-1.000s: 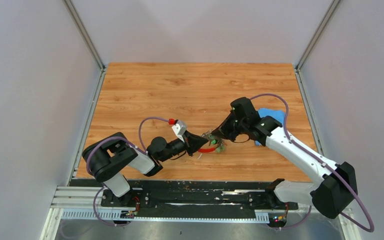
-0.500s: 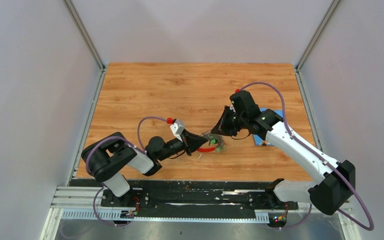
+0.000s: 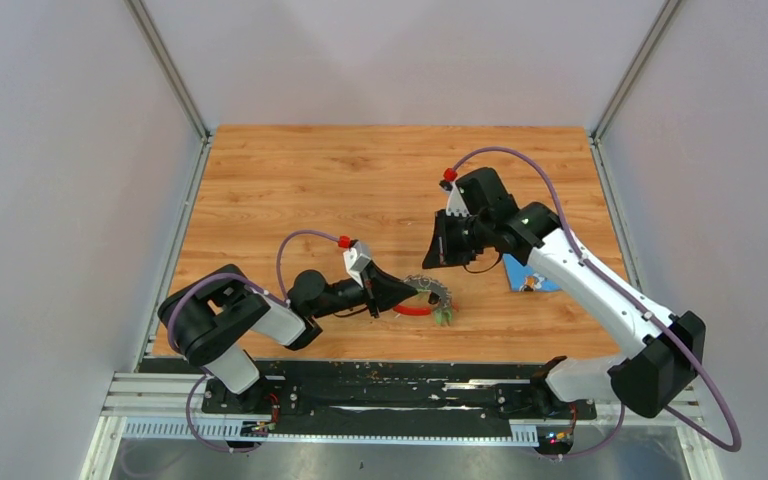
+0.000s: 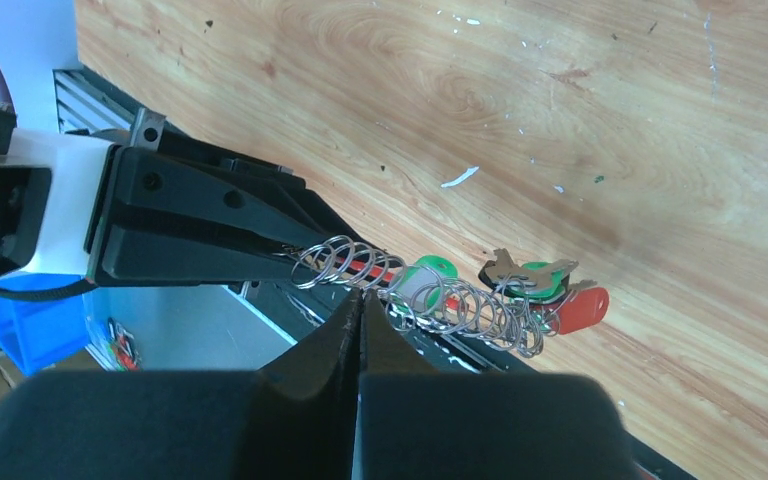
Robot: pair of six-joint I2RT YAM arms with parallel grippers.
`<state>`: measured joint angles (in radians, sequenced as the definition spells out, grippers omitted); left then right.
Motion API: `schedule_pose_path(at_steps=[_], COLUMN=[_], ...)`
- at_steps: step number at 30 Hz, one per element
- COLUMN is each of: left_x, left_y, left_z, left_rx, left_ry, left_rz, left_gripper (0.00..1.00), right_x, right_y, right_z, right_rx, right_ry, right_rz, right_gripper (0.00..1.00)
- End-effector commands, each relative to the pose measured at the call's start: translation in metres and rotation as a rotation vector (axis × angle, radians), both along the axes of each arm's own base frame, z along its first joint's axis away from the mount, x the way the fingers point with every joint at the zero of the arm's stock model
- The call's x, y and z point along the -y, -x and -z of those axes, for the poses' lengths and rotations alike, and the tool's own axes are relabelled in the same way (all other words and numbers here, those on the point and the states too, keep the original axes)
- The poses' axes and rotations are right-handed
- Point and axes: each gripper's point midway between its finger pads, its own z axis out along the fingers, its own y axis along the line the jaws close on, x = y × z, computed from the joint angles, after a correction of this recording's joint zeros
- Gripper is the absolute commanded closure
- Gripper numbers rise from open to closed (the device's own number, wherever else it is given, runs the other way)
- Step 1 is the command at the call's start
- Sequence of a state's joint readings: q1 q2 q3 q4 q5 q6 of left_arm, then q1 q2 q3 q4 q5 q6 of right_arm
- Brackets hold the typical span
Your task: Remove the keys from the keyring
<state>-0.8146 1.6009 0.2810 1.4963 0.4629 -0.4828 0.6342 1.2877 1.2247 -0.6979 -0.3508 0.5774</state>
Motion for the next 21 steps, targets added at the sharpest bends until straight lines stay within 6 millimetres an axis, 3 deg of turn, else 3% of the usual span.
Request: schedule_pose_path(at_steps=[1, 7, 10, 13, 21], left_x=[0.004, 0.005, 0.005, 0.005, 0.006], left_y=[0.003, -0.007, -0.014, -0.019, -0.023], left_z=[-0.009, -0.006, -0.005, -0.007, -0.011], left_rx=[0.027, -0.031, -0.075, -0.085, -0.08], left_ry=[0.023, 0.033, 0.047, 0.058, 0.07], left_rz=[0.037, -0.007, -0.047, -0.073, -0.082], left_gripper=[1.0, 1.0, 1.0, 1.0, 1.0], right_x=[0.006, 0.024, 0.029, 0.029, 0.025], right_y=[0.01, 0.004, 0.01, 0.016, 0.01], right_z=[-0.006, -0.008, 0.001, 0.008, 0.018], right_rx=[0.002, -0.024, -0.106, -0.155, -0.154], right_ry=[0.042, 0.14, 0.131, 0.084, -0.082], right_rz=[-0.122, -0.011, 0.115, 0.2, 0.387], right_gripper=[0.99, 0.99, 0.93, 0.82, 0.76])
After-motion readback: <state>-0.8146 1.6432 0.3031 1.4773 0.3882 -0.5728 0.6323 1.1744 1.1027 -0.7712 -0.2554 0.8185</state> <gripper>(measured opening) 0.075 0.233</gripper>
